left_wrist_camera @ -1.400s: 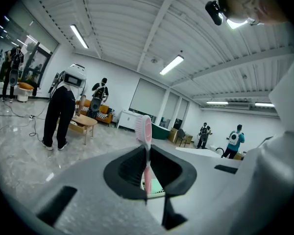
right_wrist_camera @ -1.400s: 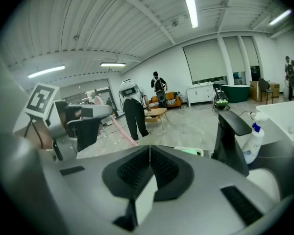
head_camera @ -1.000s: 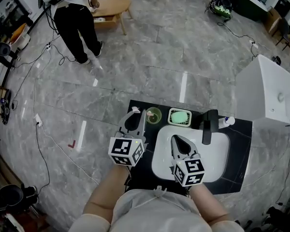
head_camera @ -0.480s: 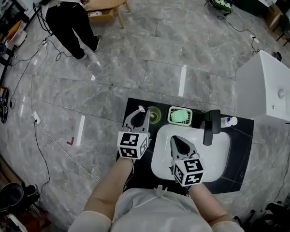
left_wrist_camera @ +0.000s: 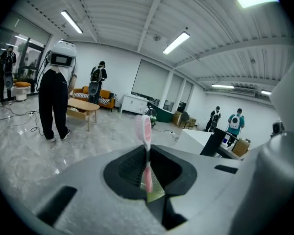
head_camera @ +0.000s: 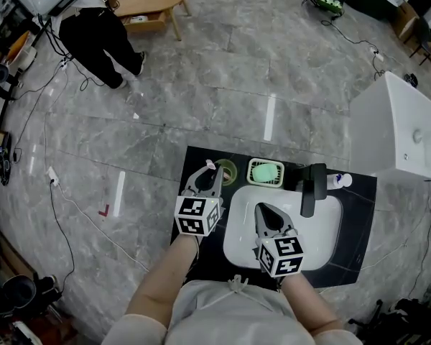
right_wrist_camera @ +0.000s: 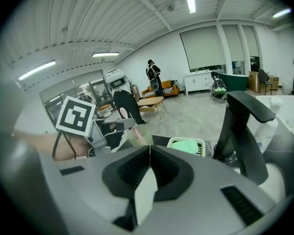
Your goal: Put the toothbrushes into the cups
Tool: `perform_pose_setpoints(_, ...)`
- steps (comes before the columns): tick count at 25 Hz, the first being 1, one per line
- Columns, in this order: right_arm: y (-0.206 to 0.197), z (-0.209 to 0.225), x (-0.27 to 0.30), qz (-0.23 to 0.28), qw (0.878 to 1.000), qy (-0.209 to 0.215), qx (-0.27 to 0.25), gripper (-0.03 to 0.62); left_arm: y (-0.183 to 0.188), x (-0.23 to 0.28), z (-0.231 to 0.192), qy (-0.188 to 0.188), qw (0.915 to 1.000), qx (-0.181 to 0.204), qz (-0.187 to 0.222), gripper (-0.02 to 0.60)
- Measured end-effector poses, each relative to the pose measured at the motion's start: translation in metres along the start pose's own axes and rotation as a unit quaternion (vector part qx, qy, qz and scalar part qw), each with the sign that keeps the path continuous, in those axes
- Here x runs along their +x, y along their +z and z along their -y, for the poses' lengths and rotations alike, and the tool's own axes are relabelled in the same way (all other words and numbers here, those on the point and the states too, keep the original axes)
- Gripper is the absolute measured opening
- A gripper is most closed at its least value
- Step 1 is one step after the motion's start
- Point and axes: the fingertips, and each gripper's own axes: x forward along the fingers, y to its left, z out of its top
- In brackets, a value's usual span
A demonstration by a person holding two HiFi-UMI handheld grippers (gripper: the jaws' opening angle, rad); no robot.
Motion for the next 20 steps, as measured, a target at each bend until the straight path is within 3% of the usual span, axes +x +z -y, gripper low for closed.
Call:
perform_pose_setpoints(13, -0.013, 0.005, -0.006, -0.008, 1.0, -0.007, 0.013, 0.027, -0.01, 0.002, -0.017, 0.004, 0.9981, -0.055, -0.026, 0.043)
perform_pose_setpoints(16, -0.012, 0.006, -0.009, -0.005, 1.0, -0.01, 0.012, 0.027, -0.011, 0.001, -0.018, 0.011, 0.9981, -0.051, -0.032, 0.17)
perform_pose_setpoints(20, -0.01, 0.002, -0.011, -0.002, 1.0, -0.009, 0.01, 0.028, -0.011, -0.003, -0.015, 0.009, 0.9984, -0.042, -0.038, 0.21)
